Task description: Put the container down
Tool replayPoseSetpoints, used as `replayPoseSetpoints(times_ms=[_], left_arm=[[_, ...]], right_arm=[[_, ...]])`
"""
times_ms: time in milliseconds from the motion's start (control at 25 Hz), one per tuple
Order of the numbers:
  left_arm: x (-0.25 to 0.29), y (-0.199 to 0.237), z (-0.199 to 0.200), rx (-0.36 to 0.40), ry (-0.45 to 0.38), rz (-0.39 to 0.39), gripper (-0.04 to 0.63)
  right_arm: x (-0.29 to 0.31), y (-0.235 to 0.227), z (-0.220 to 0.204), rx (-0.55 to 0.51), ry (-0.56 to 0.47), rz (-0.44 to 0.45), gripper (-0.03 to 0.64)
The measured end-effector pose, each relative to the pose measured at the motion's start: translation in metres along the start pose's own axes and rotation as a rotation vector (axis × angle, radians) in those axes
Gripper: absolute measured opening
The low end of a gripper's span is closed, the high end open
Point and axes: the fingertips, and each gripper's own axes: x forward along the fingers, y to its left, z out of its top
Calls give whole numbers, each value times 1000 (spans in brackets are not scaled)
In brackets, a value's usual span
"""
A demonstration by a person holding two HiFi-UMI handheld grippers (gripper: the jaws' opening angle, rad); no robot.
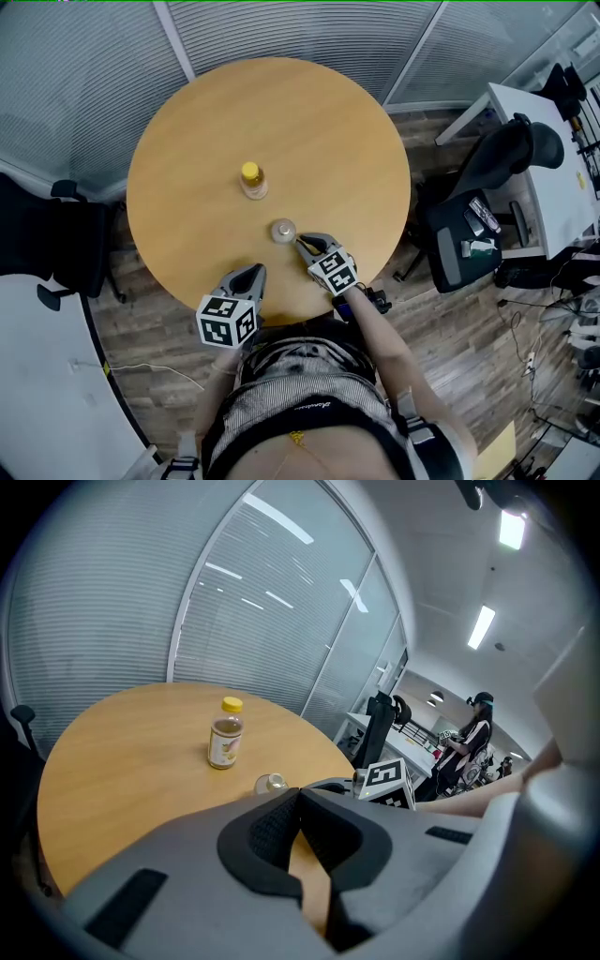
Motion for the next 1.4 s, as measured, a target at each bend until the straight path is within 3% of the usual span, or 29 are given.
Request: replayPoseSetpoints(times_ms=[720,1400], left_arm=[[9,-9,2,11,3,8,21],[-2,-38,24,46,-73,-37,21]], right_arm=[[-38,30,35,4,40,159,29],[-102,59,102,23,-142,165,29]])
